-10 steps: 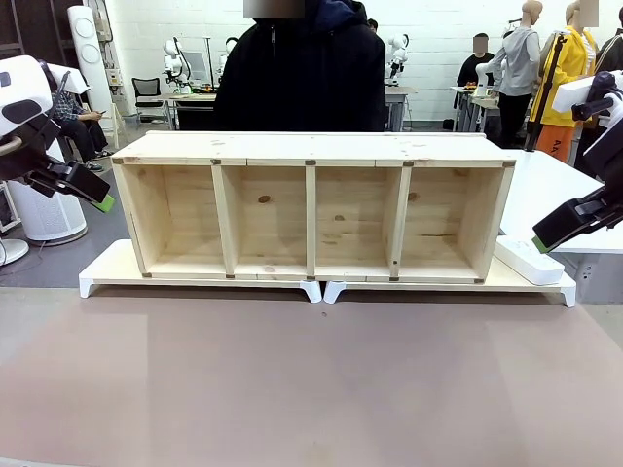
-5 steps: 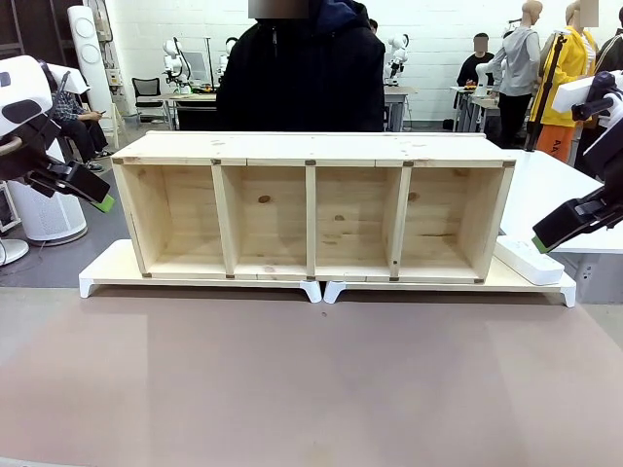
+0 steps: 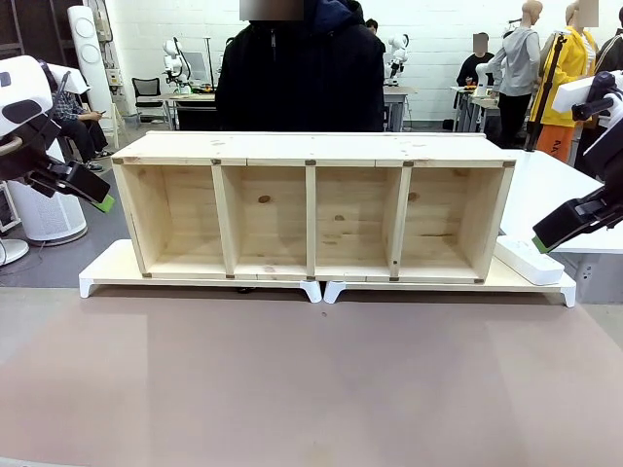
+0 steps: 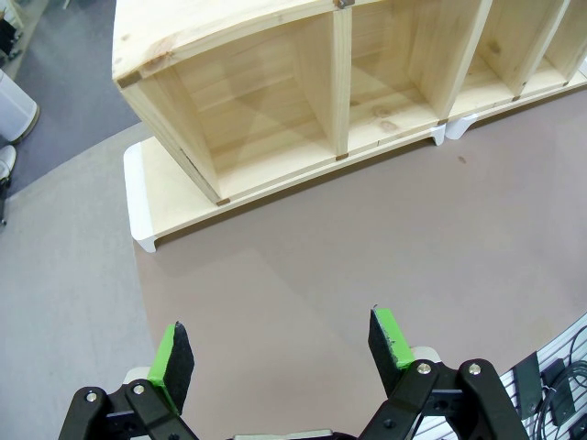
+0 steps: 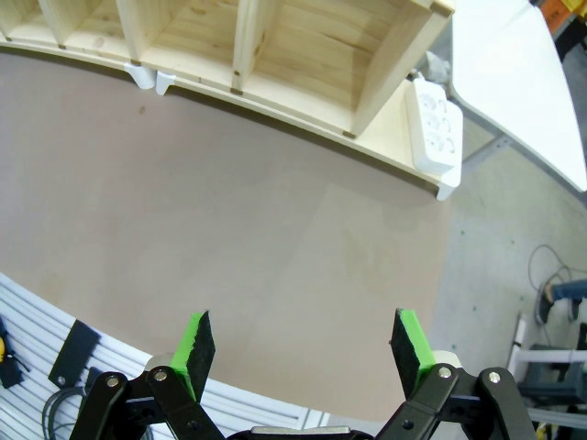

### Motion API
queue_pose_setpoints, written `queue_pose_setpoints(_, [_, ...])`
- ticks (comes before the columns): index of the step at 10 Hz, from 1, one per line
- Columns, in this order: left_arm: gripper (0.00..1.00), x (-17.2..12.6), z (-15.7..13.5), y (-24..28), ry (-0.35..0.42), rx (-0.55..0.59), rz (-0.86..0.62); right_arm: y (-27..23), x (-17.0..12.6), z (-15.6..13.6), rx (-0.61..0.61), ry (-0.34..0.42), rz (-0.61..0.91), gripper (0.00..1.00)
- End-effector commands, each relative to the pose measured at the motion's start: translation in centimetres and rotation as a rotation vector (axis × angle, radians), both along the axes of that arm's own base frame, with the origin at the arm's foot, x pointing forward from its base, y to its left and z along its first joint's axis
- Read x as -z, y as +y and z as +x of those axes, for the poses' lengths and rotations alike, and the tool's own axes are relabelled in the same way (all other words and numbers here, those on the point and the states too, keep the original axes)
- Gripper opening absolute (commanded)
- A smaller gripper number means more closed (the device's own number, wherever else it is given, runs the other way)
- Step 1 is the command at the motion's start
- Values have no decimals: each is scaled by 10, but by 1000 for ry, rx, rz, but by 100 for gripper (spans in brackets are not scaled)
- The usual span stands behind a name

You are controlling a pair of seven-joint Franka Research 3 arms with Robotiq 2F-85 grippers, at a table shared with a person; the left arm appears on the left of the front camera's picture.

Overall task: Perform cable management.
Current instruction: When the cord part of the Power Cable appears at the lower middle area of the table and stops, grasp the cord part of the Power Cable.

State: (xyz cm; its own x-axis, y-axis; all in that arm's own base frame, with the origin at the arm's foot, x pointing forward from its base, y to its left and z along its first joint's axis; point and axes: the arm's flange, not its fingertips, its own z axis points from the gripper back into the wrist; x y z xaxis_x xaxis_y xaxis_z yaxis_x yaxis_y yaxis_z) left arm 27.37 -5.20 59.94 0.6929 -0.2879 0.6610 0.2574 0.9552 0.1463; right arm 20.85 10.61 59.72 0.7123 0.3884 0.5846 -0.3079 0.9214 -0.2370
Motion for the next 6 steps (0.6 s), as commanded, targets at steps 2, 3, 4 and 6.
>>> queue_pose_setpoints(2, [100, 0, 1, 1, -5, -2, 7, -1, 0, 0, 3, -1, 0, 100])
queue_pose_setpoints(3, [100, 0, 1, 1, -5, -2, 7, -1, 0, 0, 3, -1, 0, 100])
queue_pose_setpoints(4, [100, 0, 1, 1, -5, -2, 7, -1, 0, 0, 3, -1, 0, 100])
queue_pose_setpoints(6, [100, 0, 1, 1, -5, -2, 7, -1, 0, 0, 3, -1, 0, 100])
